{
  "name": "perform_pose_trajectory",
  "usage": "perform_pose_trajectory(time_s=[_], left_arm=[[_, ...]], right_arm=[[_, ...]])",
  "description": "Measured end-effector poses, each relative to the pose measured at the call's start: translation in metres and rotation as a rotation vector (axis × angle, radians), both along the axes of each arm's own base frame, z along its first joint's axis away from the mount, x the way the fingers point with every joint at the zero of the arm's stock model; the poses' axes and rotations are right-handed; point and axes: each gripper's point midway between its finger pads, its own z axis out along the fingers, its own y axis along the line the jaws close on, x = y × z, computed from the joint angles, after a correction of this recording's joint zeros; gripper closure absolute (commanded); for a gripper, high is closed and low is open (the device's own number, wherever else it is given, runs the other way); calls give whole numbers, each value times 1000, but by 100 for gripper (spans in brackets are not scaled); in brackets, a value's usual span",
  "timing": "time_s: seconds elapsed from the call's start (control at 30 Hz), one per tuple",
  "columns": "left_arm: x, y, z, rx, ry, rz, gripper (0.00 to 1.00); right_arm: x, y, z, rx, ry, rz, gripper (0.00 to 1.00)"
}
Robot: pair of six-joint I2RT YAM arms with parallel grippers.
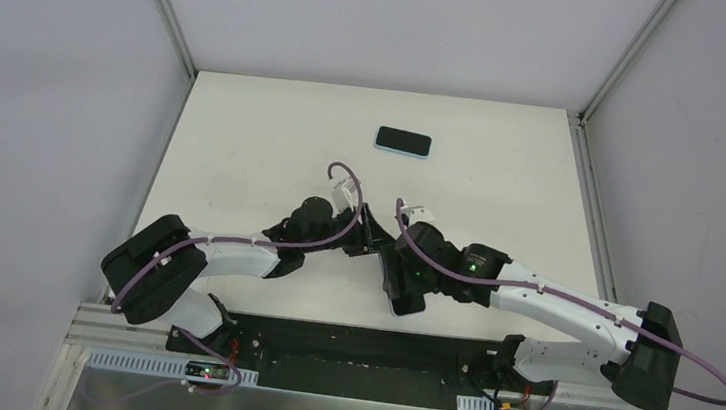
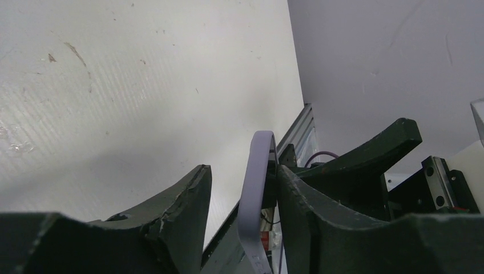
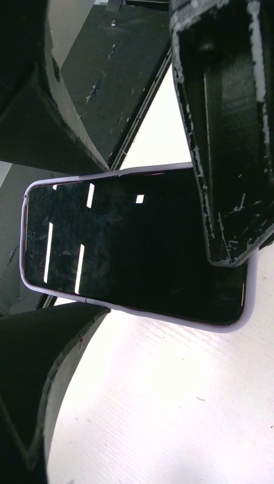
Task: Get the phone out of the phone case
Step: Pick up the phone at the center of the board.
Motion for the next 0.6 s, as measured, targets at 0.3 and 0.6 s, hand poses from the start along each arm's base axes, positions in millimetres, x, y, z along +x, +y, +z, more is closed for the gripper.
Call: perform_pose_trajectory(time_s=[0.3, 0.6], left_arm=[[-5, -9, -1, -35, 23, -32, 58], [-5, -11, 4, -57, 13, -34, 63]], right_arm=[[3, -2, 3, 3, -19, -13, 100], [4, -2, 3, 2, -23, -15, 100]])
